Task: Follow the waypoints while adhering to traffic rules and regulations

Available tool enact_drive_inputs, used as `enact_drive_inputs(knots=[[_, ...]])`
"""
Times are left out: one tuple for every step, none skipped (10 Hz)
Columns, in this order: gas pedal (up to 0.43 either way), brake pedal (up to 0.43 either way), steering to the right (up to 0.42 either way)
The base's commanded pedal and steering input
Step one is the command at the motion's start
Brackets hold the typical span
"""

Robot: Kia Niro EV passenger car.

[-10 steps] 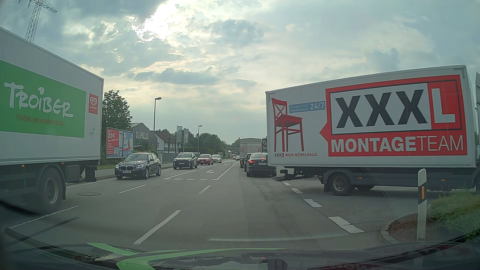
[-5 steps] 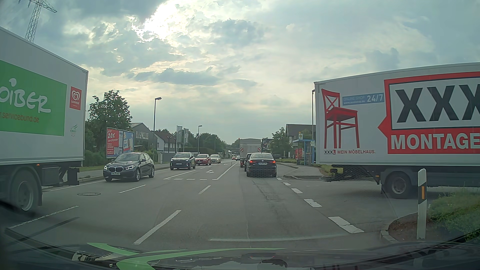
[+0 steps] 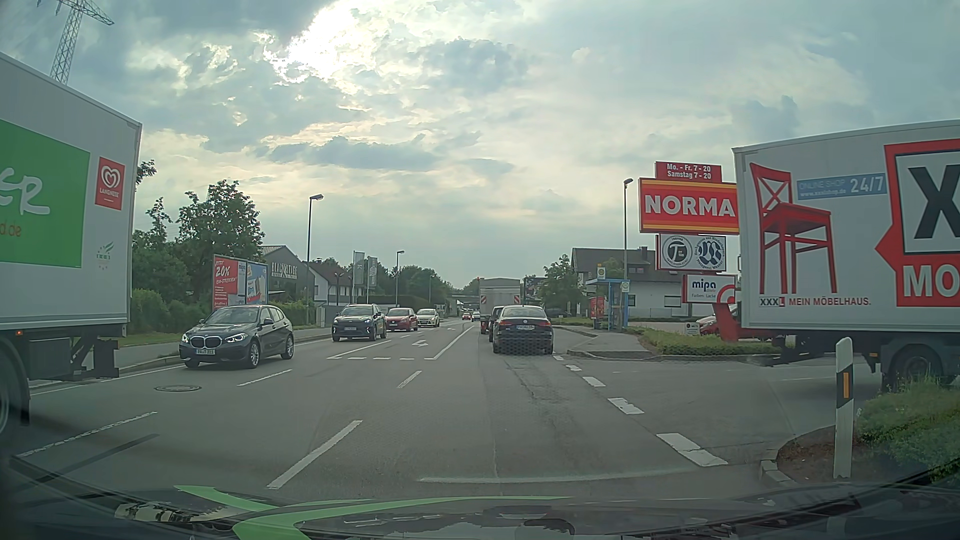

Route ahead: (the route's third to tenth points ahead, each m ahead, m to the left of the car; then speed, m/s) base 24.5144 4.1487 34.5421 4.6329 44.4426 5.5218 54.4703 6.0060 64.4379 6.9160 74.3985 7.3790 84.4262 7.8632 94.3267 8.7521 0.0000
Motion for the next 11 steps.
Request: enact_drive_inputs(knots=[[0.000,0.268,0.003],[0.000,0.268,0.003],[0.000,0.262,0.002],[0.000,0.268,0.002],[0.000,0.274,0.002],[0.000,0.268,0.003],[0.000,0.268,0.002],[0.000,0.268,0.002],[0.000,0.268,0.002],[0.000,0.268,0.003],[0.000,0.268,0.003]])
